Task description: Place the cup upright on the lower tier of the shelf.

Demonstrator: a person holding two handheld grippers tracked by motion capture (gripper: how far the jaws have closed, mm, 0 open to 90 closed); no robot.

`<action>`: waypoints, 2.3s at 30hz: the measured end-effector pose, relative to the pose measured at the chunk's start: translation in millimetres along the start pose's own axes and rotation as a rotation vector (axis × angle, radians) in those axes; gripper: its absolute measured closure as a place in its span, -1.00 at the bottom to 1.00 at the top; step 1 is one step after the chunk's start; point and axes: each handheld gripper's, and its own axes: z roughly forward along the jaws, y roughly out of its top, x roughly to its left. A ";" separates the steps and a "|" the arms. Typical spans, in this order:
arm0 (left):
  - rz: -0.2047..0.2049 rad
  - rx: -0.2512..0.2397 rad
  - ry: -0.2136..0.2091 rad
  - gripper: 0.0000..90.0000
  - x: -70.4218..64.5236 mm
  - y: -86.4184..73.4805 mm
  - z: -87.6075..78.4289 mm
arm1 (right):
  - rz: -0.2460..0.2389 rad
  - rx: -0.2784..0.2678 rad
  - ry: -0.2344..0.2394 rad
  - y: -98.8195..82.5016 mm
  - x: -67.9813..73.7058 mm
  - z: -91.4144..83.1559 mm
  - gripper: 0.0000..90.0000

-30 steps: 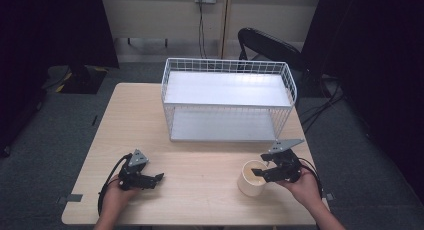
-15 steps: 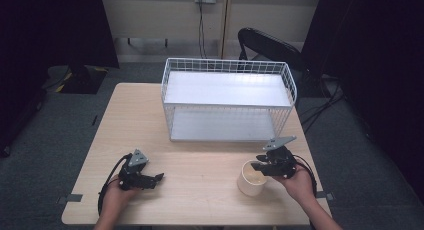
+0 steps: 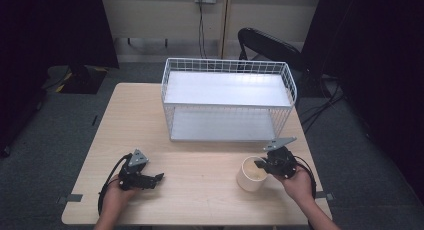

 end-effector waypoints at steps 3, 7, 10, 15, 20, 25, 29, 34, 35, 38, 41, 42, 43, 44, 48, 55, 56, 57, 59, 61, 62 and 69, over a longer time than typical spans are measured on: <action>0.001 0.000 0.000 -0.72 0.0 0.0 0.0 | 0.030 -0.032 -0.007 -0.7 -2.6 -0.7 0.83; 0.001 0.000 0.000 -0.72 0.1 0.0 0.0 | 0.062 -0.061 -0.014 0.7 -4.9 -0.9 0.83; 0.001 0.000 0.000 -0.72 0.0 0.0 0.0 | 0.071 -0.071 -0.024 2.0 -6.0 -0.6 0.83; 0.000 0.000 0.000 -0.72 0.0 0.0 0.0 | 0.104 -0.119 -0.058 5.6 -8.2 -0.1 0.83; 0.001 0.000 0.000 -0.72 0.1 0.0 0.0 | 0.120 -0.151 -0.084 8.5 -10.3 0.4 0.83; 0.001 0.000 0.000 -0.72 0.0 0.0 0.0 | 0.136 -0.172 -0.119 12.3 -11.3 2.2 0.83; 0.001 0.000 0.000 -0.72 0.0 0.0 0.0 | 0.152 -0.200 -0.149 15.7 -13.6 3.8 0.83; 0.001 0.000 0.000 -0.72 0.0 0.0 0.0 | 0.167 -0.206 -0.168 18.6 -16.0 6.0 0.83; 0.001 0.000 0.000 -0.72 0.0 0.0 0.0 | 0.168 -0.206 -0.175 19.4 -16.6 6.5 0.83; 0.001 0.000 0.000 -0.72 0.0 0.0 0.0 | 0.174 -0.216 -0.194 21.6 -17.9 7.9 0.83; 0.000 0.000 0.000 -0.72 0.0 0.0 0.0 | 0.186 -0.226 -0.216 24.5 -19.8 9.3 0.83; 0.000 0.000 0.000 -0.72 0.0 0.0 0.0 | 0.186 -0.226 -0.216 24.5 -19.8 9.3 0.83; 0.000 0.000 0.000 -0.72 0.0 0.0 0.0 | 0.187 -0.229 -0.226 25.2 -20.2 9.6 0.83; 0.001 0.000 0.000 -0.72 0.0 0.0 0.0 | 0.192 -0.229 -0.232 26.1 -21.1 10.0 0.83; 0.001 0.000 0.000 -0.72 0.0 0.0 0.0 | 0.206 -0.237 -0.248 27.7 -24.3 11.6 0.83; 0.001 0.000 0.000 -0.72 0.0 0.0 0.0 | 0.225 -0.249 -0.296 29.4 -32.4 14.5 0.83; 0.001 0.000 0.000 -0.72 0.0 0.0 0.0 | 0.225 -0.249 -0.296 29.4 -32.4 14.5 0.83; 0.000 0.000 0.000 -0.72 0.0 0.0 0.0 | 0.229 -0.249 -0.304 30.2 -34.1 14.9 0.83; 0.001 0.000 0.000 -0.72 0.0 0.0 0.0 | 0.236 -0.249 -0.308 30.9 -35.7 15.5 0.83; 0.001 0.000 0.000 -0.72 0.0 0.0 0.0 | 0.243 -0.254 -0.317 31.3 -37.2 16.1 0.83; 0.001 0.000 0.000 -0.72 0.0 0.0 0.0 | 0.245 -0.254 -0.318 31.6 -37.8 16.5 0.83; 0.001 0.000 0.000 -0.72 0.0 0.0 0.0 | 0.255 -0.272 -0.357 31.8 -39.3 22.1 0.83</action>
